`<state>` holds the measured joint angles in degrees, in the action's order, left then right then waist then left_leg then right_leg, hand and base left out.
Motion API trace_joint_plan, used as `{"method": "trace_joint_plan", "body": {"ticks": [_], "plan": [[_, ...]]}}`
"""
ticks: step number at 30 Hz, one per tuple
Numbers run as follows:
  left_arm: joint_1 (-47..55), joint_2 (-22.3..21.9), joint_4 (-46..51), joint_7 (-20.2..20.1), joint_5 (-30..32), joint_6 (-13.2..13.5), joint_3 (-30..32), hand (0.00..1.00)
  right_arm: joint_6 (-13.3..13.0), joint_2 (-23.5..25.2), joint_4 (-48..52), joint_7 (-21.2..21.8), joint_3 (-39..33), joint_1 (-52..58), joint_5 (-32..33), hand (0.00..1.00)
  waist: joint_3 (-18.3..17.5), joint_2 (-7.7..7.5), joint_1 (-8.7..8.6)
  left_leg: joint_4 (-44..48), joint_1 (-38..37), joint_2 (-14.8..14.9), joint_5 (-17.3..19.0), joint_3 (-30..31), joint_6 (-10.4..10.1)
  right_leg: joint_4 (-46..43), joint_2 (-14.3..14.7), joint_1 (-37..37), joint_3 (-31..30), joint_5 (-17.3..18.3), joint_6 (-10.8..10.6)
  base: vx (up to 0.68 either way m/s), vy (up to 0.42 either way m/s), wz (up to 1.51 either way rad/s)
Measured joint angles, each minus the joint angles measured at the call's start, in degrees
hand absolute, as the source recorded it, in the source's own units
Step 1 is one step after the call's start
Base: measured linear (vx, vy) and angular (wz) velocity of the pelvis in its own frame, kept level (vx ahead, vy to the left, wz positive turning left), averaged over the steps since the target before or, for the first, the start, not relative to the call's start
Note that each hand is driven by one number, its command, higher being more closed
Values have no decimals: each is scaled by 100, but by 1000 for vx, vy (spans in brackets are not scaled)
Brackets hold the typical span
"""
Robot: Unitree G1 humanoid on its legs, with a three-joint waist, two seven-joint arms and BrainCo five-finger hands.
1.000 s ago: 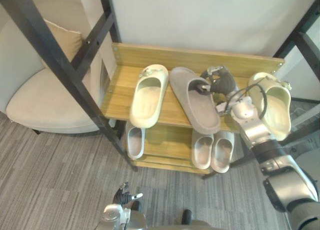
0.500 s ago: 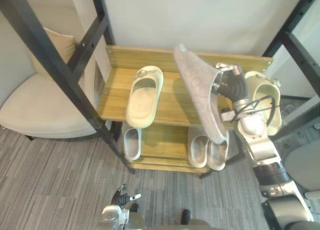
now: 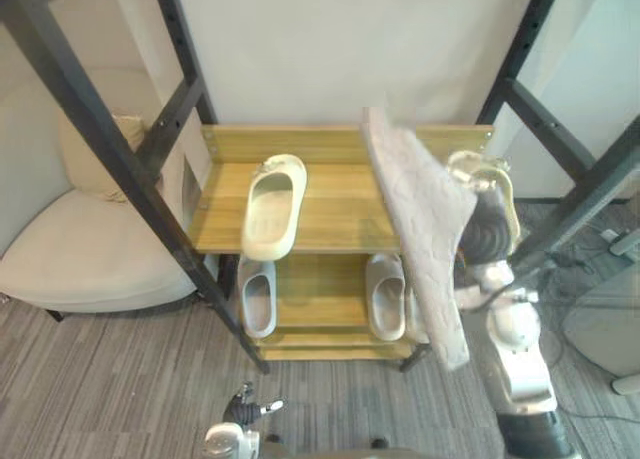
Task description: Organize the slippers on the shoe rack
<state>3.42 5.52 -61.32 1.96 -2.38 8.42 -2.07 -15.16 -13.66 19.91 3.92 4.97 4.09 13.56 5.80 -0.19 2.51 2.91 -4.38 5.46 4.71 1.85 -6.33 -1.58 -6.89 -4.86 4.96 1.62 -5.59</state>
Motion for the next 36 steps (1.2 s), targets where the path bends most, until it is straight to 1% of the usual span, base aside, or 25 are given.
{"method": "trace_joint_plan", "body": {"ticks": [2,5,6,7,8,11,13,14,15,16,18,19,22,25,27,28,30,34,36], "plan": [[0,2,-33,-2,1,0,-7,0,5,17,0,98,158,279,-53,100,-10,16,-34,3,-5,-5,0,2,0,0,-6,-8,0,-2,-5,-17,4,1],[0,2,-29,-13,0,12,-28,0,5,2,-5,202,231,516,-282,100,7,51,-34,27,53,-10,6,33,-2,-59,-20,80,19,39,-27,-43,1,5],[-1,6,-16,-24,1,19,-73,0,4,-12,-17,221,240,556,-387,100,16,96,-37,154,251,-22,57,45,16,-326,-42,303,8,198,-65,-64,-1,6],[-28,16,0,-45,-2,42,-120,0,2,-33,-28,221,245,545,-473,100,63,102,-37,373,396,-33,111,71,3,-564,-55,451,-1,261,-28,-63,2,10],[-112,18,6,-109,-6,89,-122,0,-4,-92,-78,221,272,490,-474,100,237,150,-38,825,664,-45,234,142,-6,-921,-67,642,17,354,-3,-61,0,17],[-341,7,143,-112,-102,142,-124,0,-5,-475,-347,168,606,25,-510,100,758,314,-61,1985,1499,-100,596,350,-19,-2011,-116,1363,71,739,26,-151,-9,21],[-500,14,247,-113,-248,200,-116,0,2,-635,-675,165,837,-370,-556,100,1080,350,-34,2475,1939,-133,747,438,-40,-2548,-154,1788,75,948,28,-282,2,21],[-569,34,314,-110,-330,245,-114,0,4,-698,-821,165,950,-564,-615,100,1224,345,-28,2753,2202,-196,822,522,-36,-2884,-213,2055,94,1083,30,-267,-3,22],[-600,37,368,-109,-384,253,-109,0,6,-732,-874,156,1002,-640,-655,100,1284,336,-19,2893,2370,-219,873,545,-24,-3076,-241,2231,97,1176,-16,-267,-6,26],[-649,45,462,-105,-480,267,-99,0,4,-818,-968,109,1119,-807,-688,100,1390,349,-6,3120,2653,-267,928,595,-90,-3346,-292,2502,106,1279,5,-220,0,21],[-753,41,565,-104,-583,292,-80,0,5,-1012,-1005,-5,1224,-1061,-718,100,1515,382,19,3437,3123,-316,942,653,-101,-3697,-339,2959,98,1322,-7,-212,12,14],[-777,38,685,-99,-680,324,-4,0,3,-1090,-1002,-85,1223,-1228,-813,100,1566,364,39,3651,3452,-351,951,664,-110,-3955,-391,3301,86,1375,-13,-187,11,12],[-987,65,798,-45,-789,354,121,0,3,-1224,-1003,-342,1211,-1550,-929,100,1791,366,68,4153,4058,-437,1004,810,-161,-4494,-488,3865,100,1498,-20,-187,1,18],[-1013,217,826,158,-785,342,281,0,-7,-1265,-1004,-632,1197,-1895,-1146,100,1925,280,116,4695,4666,-498,1082,872,-144,-5089,-564,4455,95,1668,-21,-129,4,13],[-1014,266,658,249,-785,236,283,0,-7,-1302,-1004,-813,1123,-2120,-1150,100,2037,254,198,5067,5042,-507,1189,917,-174,-5446,-580,4801,93,1774,30,-118,29,5],[-1017,272,596,292,-785,185,291,0,-6,-1304,-1013,-944,1064,-2231,-1149,100,2131,208,270,5235,5224,-520,1218,920,-189,-5636,-593,4997,82,1831,48,-105,17,3],[-981,236,537,321,-785,69,293,0,-6,-1308,-1118,-1100,1018,-2477,-1151,100,2190,171,379,5516,5589,-563,1258,973,-221,-5954,-621,5349,76,1912,37,-90,-9,10],[-980,80,588,417,-796,61,349,0,75,-1098,-1471,-1490,730,-2946,-1151,100,2280,123,549,5897,6059,-685,1306,1084,-274,-6474,-723,5805,83,2092,85,-74,-18,19],[-957,17,685,444,-799,64,353,0,170,-1059,-1552,-1826,589,-3136,-1363,100,2335,122,679,5966,6143,-702,1312,1108,-289,-6612,-748,5898,95,2156,112,-61,-33,12]]}}
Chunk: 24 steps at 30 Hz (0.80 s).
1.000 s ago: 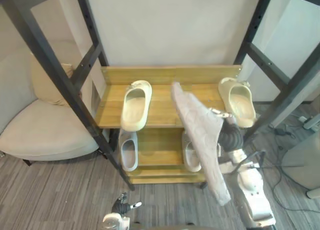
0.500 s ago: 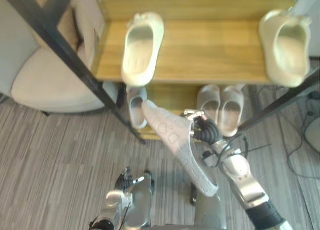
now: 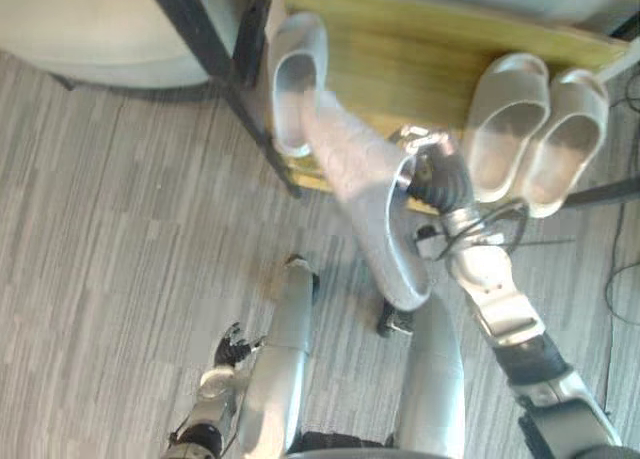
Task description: Organize the slippers on the shoe rack
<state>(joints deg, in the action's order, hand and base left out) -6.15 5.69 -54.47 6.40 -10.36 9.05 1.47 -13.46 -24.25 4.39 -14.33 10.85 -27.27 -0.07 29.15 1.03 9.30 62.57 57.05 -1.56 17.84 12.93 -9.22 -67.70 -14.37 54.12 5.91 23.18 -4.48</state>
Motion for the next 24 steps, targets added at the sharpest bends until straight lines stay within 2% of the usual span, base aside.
{"method": "trace_joint_plan", "body": {"ticks": [6,11,14,24], "plan": [[34,-75,143,109,8,-53,152,0,335,307,-597,-715,-524,-734,-399,100,2,2,67,6,258,6,-59,93,-75,-169,-82,181,166,105,63,-35,-26,17],[24,-124,273,242,12,-56,217,0,727,410,-1382,-1283,-925,-1572,-675,100,1,3,240,23,463,-13,-126,190,-146,-337,-95,389,270,200,167,-2,-26,8],[18,-154,324,255,13,-56,285,0,980,415,-1856,-1492,-1161,-1972,-818,100,0,2,295,76,508,-33,-147,269,-207,-474,-130,409,349,312,216,3,-35,15],[-2,-221,322,383,8,-63,368,0,1490,462,-3381,-1796,-1712,-3078,-904,100,-189,20,419,101,801,-93,-200,548,-324,-687,-187,625,619,455,399,-21,-12,10]]}}
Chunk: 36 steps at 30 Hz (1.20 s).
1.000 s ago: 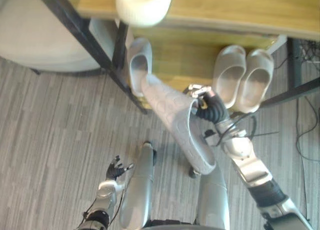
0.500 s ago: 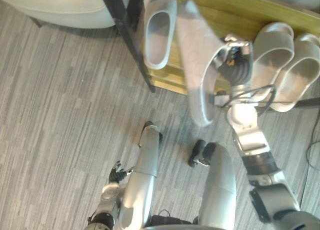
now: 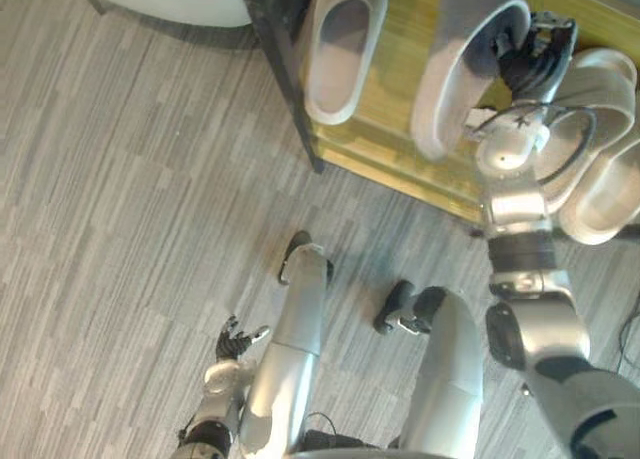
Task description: Organize the slippers on the shoe rack
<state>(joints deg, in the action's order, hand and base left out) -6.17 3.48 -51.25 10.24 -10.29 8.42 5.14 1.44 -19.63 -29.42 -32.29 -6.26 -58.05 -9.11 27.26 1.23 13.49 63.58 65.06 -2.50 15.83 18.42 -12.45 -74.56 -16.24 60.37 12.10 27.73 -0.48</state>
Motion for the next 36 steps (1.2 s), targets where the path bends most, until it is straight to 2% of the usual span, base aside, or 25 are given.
{"method": "trace_joint_plan", "body": {"ticks": [3,10,11,14,27,36], "plan": [[-2,-33,-3,93,-6,-1,-4,0,82,-2,-335,-18,-34,-114,1,100,-170,14,79,8,112,-2,-4,43,-7,-33,-1,113,37,18,22,-33,22,3],[-5,-54,-13,100,-15,-10,-42,0,198,3,-1067,34,-20,-539,-1,100,-243,39,169,4,213,-50,-36,175,-64,-142,-69,172,181,94,107,-24,27,8],[-7,-53,-12,101,-16,-9,-62,0,198,14,-1187,48,-14,-594,-2,0,-246,41,183,-1,225,-50,-37,194,-64,-142,-69,173,205,102,116,-30,45,6],[-10,-49,-78,107,-18,-9,-68,0,223,102,-1432,82,-15,-657,0,0,-364,35,203,-9,345,-50,-52,236,-94,-142,-75,261,260,116,124,-21,57,6],[-66,-26,-138,204,-114,-11,-188,0,255,241,-1483,22,-10,-684,47,0,-369,41,238,-61,345,-106,-60,242,-105,-183,-150,271,271,193,127,-12,59,3],[-98,-23,-177,203,-123,-22,-184,0,186,592,-1354,-33,-18,-562,289,0,-368,41,231,-108,229,-44,-59,158,-106,-153,-102,217,192,191,124,-22,66,-4]]}}
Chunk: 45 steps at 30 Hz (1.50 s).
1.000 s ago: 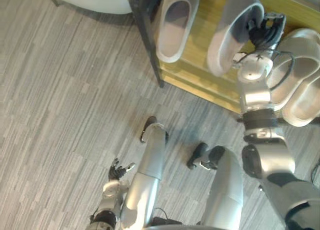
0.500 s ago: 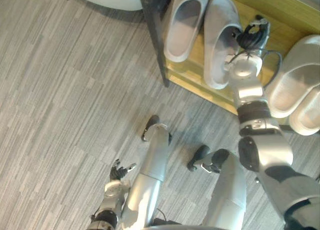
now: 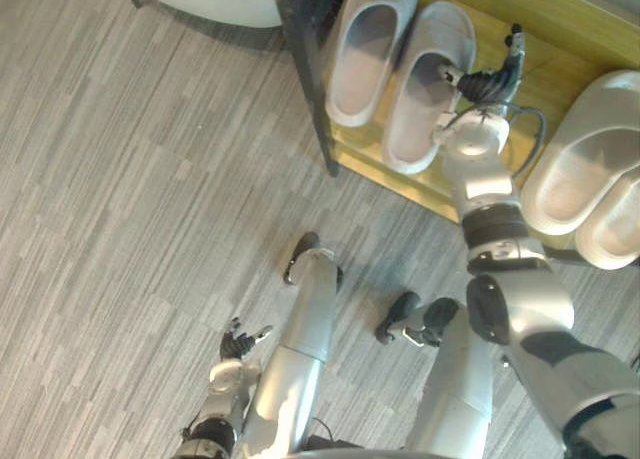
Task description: Organize the slippers on the shoe rack
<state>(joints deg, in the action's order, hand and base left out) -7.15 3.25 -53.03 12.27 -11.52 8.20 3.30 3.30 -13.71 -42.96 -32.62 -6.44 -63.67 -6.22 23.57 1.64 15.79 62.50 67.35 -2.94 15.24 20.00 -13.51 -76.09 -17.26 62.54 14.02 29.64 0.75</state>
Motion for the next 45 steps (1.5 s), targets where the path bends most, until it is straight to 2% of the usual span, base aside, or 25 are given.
{"method": "trace_joint_plan", "body": {"ticks": [8,18,24,31,36,41,45], "plan": [[-7,3,16,-7,-4,-6,24,0,-95,219,1349,-21,229,949,-67,0,0,-3,-92,-161,-251,60,0,-63,-2,183,38,-242,-8,-10,-21,-4,50,-2],[-8,-2,75,-16,4,-9,96,0,-124,490,2428,-66,274,1797,-731,0,13,-26,-195,-279,-449,152,-12,-171,-27,419,109,-455,-54,-70,-131,2,52,-4],[-3,-3,158,-22,16,-16,250,0,-314,976,2866,-66,481,2478,-711,0,54,-97,-311,-348,-557,191,-2,-238,-11,547,139,-564,-105,-106,-200,6,50,-4],[-8,-36,182,-26,24,-35,497,0,-708,1390,2872,304,615,3068,74,0,94,-166,-339,-348,-646,212,34,-340,32,631,137,-667,-170,-139,-265,7,47,-2],[-18,-48,184,-28,24,-38,694,0,-833,1474,2852,528,711,3117,500,0,133,-230,-343,-344,-642,202,37,-350,38,638,130,-666,-176,-144,-275,-4,33,-1],[-19,-64,182,-28,24,-37,765,0,-966,1562,2807,716,714,3110,1074,0,133,-230,-338,-341,-628,172,38,-345,39,638,109,-666,-170,-140,-281,0,0,0],[-20,-78,177,-29,24,-37,856,0,-1115,1567,2651,741,691,3046,1299,0,134,-230,-336,-330,-599,149,43,-323,50,638,92,-662,-148,-136,-288,1,29,4]]}}
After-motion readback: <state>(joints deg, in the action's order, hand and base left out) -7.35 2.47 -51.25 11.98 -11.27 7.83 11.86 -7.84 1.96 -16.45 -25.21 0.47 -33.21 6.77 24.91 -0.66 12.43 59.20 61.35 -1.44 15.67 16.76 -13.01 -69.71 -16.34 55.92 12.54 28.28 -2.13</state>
